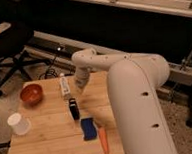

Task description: Place the ceramic cup over the eraser

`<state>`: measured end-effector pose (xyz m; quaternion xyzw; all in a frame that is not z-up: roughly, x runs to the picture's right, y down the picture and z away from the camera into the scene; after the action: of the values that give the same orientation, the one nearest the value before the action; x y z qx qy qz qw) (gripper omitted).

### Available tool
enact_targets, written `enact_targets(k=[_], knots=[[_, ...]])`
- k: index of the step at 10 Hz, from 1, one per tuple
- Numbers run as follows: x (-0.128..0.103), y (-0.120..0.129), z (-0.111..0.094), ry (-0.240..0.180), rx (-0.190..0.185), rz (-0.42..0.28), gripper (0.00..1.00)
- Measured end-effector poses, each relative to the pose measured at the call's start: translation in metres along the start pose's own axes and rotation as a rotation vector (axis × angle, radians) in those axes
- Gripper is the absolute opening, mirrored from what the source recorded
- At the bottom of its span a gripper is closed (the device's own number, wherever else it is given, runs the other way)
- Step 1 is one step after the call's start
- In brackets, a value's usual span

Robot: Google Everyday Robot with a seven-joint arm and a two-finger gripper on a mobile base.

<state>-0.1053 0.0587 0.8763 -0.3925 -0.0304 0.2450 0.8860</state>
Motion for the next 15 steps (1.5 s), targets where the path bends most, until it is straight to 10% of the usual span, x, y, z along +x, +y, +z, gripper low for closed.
enact_targets(k=[9, 15], knots=[[-0.039, -0.002, -0.077, -0.003, 0.189, -0.043, 0.03], [-0.129, 0.095, -0.091, -0.004, 0.207, -0.383, 0.62]])
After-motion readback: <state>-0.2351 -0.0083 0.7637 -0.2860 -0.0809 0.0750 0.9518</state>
